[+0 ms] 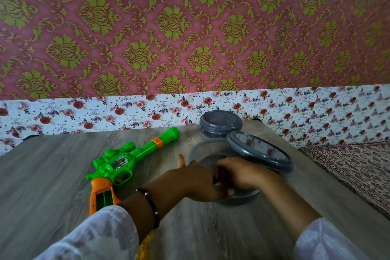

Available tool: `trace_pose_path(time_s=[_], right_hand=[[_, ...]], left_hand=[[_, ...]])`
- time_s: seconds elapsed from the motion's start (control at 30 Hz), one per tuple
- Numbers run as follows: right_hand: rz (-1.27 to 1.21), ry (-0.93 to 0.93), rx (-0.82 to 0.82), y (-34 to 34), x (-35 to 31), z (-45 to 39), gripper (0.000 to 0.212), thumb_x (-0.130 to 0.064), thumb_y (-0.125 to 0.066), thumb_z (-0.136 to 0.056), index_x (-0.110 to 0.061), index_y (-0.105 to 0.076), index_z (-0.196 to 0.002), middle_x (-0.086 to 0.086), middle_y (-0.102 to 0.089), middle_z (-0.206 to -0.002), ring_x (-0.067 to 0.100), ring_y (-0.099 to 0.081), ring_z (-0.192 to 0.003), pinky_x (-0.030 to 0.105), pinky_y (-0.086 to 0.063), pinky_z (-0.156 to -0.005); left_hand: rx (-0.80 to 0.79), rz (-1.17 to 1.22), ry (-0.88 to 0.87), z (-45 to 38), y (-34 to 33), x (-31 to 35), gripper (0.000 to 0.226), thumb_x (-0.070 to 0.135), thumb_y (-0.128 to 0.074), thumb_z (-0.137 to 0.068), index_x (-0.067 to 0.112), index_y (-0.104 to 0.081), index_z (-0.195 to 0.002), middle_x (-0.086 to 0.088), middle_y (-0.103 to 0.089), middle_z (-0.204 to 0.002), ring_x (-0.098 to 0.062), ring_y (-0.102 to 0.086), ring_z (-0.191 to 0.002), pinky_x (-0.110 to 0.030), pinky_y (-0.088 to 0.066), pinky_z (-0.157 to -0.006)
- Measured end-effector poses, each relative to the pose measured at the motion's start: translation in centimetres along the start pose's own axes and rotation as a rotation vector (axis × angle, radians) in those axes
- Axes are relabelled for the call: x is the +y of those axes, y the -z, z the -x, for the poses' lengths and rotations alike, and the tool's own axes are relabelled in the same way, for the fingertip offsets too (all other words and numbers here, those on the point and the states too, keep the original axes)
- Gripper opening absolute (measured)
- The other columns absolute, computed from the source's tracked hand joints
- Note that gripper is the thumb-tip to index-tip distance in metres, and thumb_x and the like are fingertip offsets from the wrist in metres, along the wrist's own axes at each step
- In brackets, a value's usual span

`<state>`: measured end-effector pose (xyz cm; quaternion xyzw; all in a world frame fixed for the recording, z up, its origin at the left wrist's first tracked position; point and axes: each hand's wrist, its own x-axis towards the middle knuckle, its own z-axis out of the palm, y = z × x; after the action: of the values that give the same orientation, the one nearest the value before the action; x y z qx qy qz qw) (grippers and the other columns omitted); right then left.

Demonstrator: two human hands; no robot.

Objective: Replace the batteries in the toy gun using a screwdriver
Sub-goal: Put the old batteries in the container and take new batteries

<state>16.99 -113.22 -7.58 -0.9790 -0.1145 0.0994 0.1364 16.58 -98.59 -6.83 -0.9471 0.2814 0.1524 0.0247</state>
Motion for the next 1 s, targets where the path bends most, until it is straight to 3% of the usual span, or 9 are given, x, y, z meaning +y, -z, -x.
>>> trace_pose_path(time_s=[0.07, 0.2, 0.37, 0.43, 0.5, 0.57, 0.63, 0.77, 1.0], right_hand=[[-0.028, 0.002, -0.012, 0.0, -0.2, -0.2, 0.022, -0.015, -0.052, -0.089, -0.029, -0.05, -0.072, -0.004, -0.056, -0.09, 0.016, -0.056, -0.091, 0.031, -0.043, -0.079], [-0.014, -0.004, -0.01, -0.2, -0.9, -0.5, 0.018, -0.014, -0.054, -0.087, -0.03, -0.057, -0.078, -0.001, -0.06, -0.096, 0.019, -0.059, -0.093, 0.035, -0.047, -0.082], [0.018, 0.005, 0.024, 0.1, -0.9, -0.2, 0.032, -0.009, -0.05, -0.089, -0.027, -0.047, -0.063, -0.003, -0.053, -0.074, 0.016, -0.055, -0.074, 0.028, -0.041, -0.068], [0.048, -0.026, 0.052, 0.2, -0.5, -0.3, 0.027, -0.01, -0.053, -0.087, -0.023, -0.047, -0.064, -0.003, -0.05, -0.068, 0.012, -0.05, -0.065, 0.025, -0.037, -0.061], [0.057, -0.074, 0.092, 0.0, 0.0, -0.5, 0.014, -0.013, -0.059, -0.083, -0.02, -0.052, -0.072, 0.001, -0.056, -0.074, 0.015, -0.055, -0.07, 0.03, -0.046, -0.066], [0.07, -0.119, 0.118, -0.2, 0.3, -0.6, 0.006, -0.014, -0.063, -0.081, -0.017, -0.058, -0.084, 0.005, -0.063, -0.086, 0.02, -0.06, -0.079, 0.035, -0.051, -0.075], [0.091, -0.148, 0.124, -0.5, 0.3, -0.9, 0.015, -0.012, -0.066, -0.08, -0.013, -0.062, -0.094, 0.01, -0.066, -0.096, 0.023, -0.063, -0.086, 0.033, -0.05, -0.077], [0.093, -0.243, 0.101, -1.1, 0.2, -1.5, 0.033, -0.014, -0.066, -0.083, -0.007, -0.06, -0.115, 0.013, -0.063, -0.115, 0.027, -0.06, -0.107, 0.032, -0.046, -0.085], [0.068, -0.189, 0.187, -1.3, 1.0, -1.1, 0.025, -0.012, -0.064, -0.078, -0.005, -0.06, -0.102, 0.016, -0.064, -0.103, 0.033, -0.061, -0.097, 0.037, -0.05, -0.08]], left_hand=[[-0.013, -0.009, 0.013, 0.0, 0.0, 0.1, 0.074, 0.072, -0.028, -0.088, 0.017, -0.05, -0.131, -0.017, -0.053, -0.128, -0.032, -0.03, -0.134, -0.069, 0.006, -0.107], [-0.036, -0.002, 0.017, 0.2, 0.3, 0.2, 0.075, 0.073, -0.028, -0.087, 0.02, -0.047, -0.137, -0.016, -0.049, -0.136, -0.031, -0.025, -0.137, -0.068, 0.007, -0.107], [0.001, 0.065, -0.011, 0.5, 0.2, 0.3, 0.066, 0.067, -0.02, -0.092, 0.025, -0.046, -0.136, -0.016, -0.049, -0.133, -0.031, -0.025, -0.137, -0.069, 0.007, -0.107], [0.008, 0.092, -0.007, 0.5, 0.3, 0.3, 0.058, 0.058, -0.015, -0.097, 0.027, -0.042, -0.137, -0.016, -0.05, -0.131, -0.032, -0.027, -0.136, -0.069, 0.006, -0.107], [-0.005, 0.092, 0.013, 0.1, 0.3, 0.1, 0.048, 0.045, -0.016, -0.102, 0.028, -0.042, -0.137, -0.012, -0.053, -0.127, -0.033, -0.031, -0.134, -0.07, 0.004, -0.107], [0.016, 0.068, 0.044, -0.5, 0.5, 0.1, 0.04, 0.035, -0.026, -0.102, 0.019, -0.054, -0.125, -0.007, -0.059, -0.112, -0.03, -0.042, -0.125, -0.07, 0.003, -0.107], [0.036, 0.051, 0.087, -1.3, 0.8, 0.4, 0.033, 0.031, -0.037, -0.099, 0.011, -0.059, -0.111, -0.007, -0.062, -0.11, -0.025, -0.05, -0.117, -0.067, -0.001, -0.11], [0.016, -0.071, 0.125, -3.5, 1.3, 1.2, 0.032, 0.033, -0.049, -0.094, 0.012, -0.058, -0.116, -0.008, -0.061, -0.12, -0.026, -0.054, -0.115, -0.052, -0.029, -0.11], [0.138, -0.207, 0.191, -4.8, 1.0, 1.4, 0.035, 0.034, -0.05, -0.094, 0.019, -0.053, -0.124, -0.002, -0.056, -0.13, -0.023, -0.045, -0.128, -0.056, -0.015, -0.112]])
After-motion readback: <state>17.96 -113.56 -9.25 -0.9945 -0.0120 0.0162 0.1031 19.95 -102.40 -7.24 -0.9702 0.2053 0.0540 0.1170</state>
